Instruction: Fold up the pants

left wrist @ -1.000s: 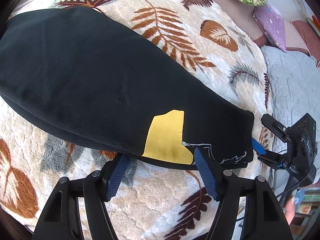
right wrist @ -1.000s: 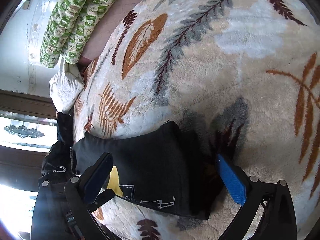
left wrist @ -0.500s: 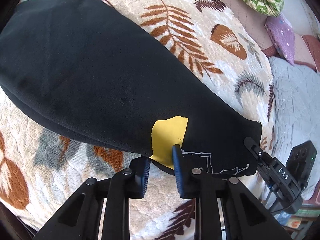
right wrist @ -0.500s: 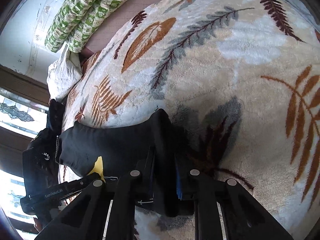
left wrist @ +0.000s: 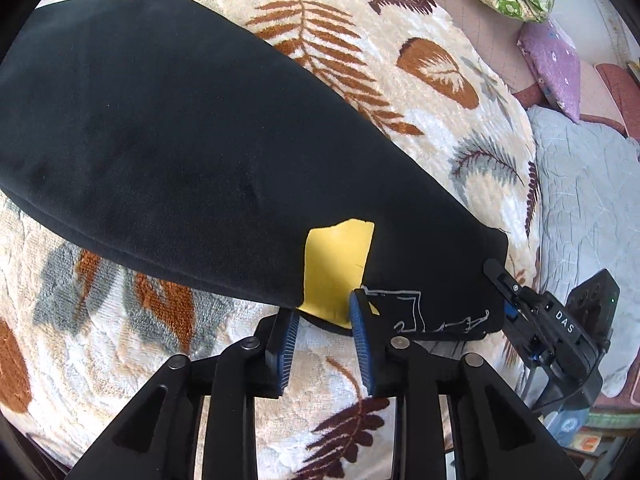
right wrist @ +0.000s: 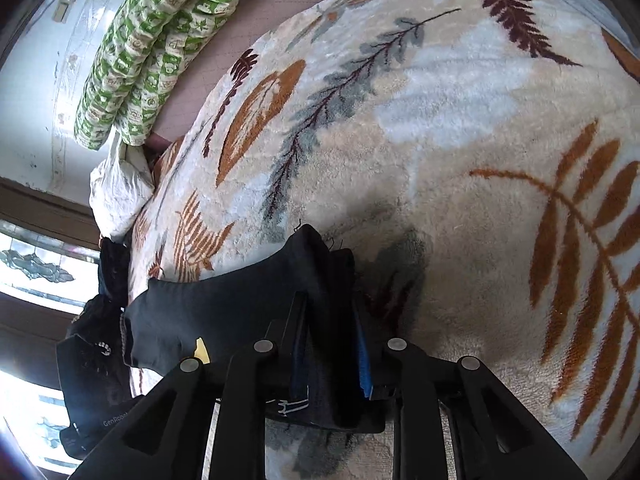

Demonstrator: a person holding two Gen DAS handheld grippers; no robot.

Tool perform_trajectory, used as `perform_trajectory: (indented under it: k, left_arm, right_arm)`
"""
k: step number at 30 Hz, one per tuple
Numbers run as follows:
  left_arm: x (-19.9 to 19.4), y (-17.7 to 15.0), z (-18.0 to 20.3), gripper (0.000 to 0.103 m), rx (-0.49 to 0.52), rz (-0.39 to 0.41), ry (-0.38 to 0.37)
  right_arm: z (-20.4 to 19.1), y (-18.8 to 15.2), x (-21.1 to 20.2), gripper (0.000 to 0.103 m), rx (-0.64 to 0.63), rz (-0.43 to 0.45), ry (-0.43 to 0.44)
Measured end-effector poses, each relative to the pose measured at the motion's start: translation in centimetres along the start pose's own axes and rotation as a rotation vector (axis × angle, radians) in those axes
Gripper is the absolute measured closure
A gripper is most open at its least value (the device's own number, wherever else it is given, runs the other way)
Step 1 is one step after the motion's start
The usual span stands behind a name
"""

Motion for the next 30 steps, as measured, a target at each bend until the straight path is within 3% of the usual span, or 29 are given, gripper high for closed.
perform_trajectory:
  k: [4, 9, 16, 21, 25, 30]
  left_arm:
    - [-1.4, -1.3, -0.2, 0.061, 0.069, 0.016, 0.033]
    - [-5.3, -2.3, -3.1, 0.059, 0.119, 0.063, 0.045]
    - [-11.2, -1.0, -8.4, 0.055, 0.067, 0.144, 0.093]
    - [-10.4, -2.8, -4.8, 0.049, 0.104, 0.089, 0.026]
    - [-7.0, -4.6, 0.2, 0.047, 0.154, -0.002, -0.015]
    - [-2.9, -4.8, 5.1, 0.047, 0.141, -0.076, -0.041]
  right_arm:
    - [0.6, -0.2, -2.0, 0.053, 0.021, 0.037, -0.026]
    - [0.7, -0.9, -5.0, 0.051, 0.018, 0.097, -0.054]
    - [-0.8, -2.2, -6.9, 0.039, -0.035, 0.127, -0.086]
    - [-0.1, -2.5, -6.4, 0.038, 0.008, 0.089, -0.069]
    - [0.1, -2.5, -6.4, 0.038, 0.0, 0.069, -0.07]
    - [0.7, -1.7, -6.3, 0.033, -0.008, 0.054, -0.058]
Point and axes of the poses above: each gripper's, at about its wrist camera, not at the fingertips, and x roughly the way its jaws point, z to its right, y to its top, the point moved 8 cm from there along x, roughly the way its jaws point, and after that the axes turned 7 degrees about -z, right-handed, at the moved point
